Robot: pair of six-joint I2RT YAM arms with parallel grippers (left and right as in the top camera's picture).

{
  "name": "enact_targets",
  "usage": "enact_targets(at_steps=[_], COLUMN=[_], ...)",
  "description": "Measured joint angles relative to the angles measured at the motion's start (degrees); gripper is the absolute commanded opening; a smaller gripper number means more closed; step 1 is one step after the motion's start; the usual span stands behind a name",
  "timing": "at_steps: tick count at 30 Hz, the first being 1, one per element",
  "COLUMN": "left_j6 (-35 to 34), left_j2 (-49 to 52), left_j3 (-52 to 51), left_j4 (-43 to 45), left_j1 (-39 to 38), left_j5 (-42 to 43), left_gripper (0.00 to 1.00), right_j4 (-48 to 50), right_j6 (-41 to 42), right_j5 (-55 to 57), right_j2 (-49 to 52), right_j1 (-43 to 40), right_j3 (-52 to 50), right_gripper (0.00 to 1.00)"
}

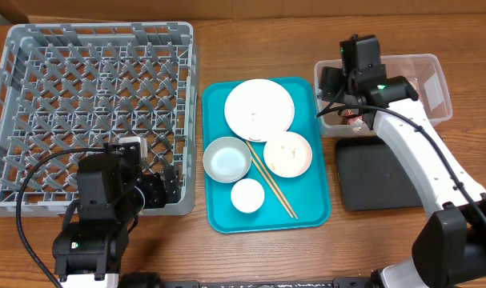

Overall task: Sort waste into correct bins and load items into the dishwasher
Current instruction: 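Grasp the white tissue on the plate with the right gripper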

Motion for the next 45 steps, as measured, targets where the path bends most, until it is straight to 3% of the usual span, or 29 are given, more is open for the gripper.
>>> enact_targets(at_steps=[5,12,24,27,32,34,37,45], left_j6=[0.0,0.0,0.0,0.0,0.0,0.0,0.0,0.0], left_j2=[0.0,0.0,0.0,0.0,0.0,0.0,0.0,0.0], left_j3=[0.0,0.0,0.0,0.0,0.0,0.0,0.0,0.0], left_j4=[0.0,0.0,0.0,0.0,0.0,0.0,0.0,0.4], left_j1=[0.0,0.0,0.0,0.0,0.0,0.0,0.0,0.0], left_j5=[0.0,0.0,0.0,0.0,0.0,0.0,0.0,0.0], left_gripper=[1.00,1.00,1.00,1.00,1.00,1.00,1.00,1.00], right_j4=[3.3,4.0,7.5,8.3,9.0,9.0,8.0,0.9], right_j6=[0.0,0.0,1.8,2.2,2.8,3.0,3.0,3.0], right_j5=[-7.4,-8.6,-7.0,-7.0,-6.2,-5.5,-3.8,1.8], right_j2=[0.0,2.6,16.5,18.6,20.9,21.1,21.1,17.4], right_j1=[6.0,14.8,17.8,17.9,18.2,18.3,18.2,15.6], right_j3=[0.0,0.0,0.0,0.0,0.0,0.0,0.3,7.5], right_gripper=[0.72,0.73,0.69,0.62,0.38,0.23,0.15,0.10])
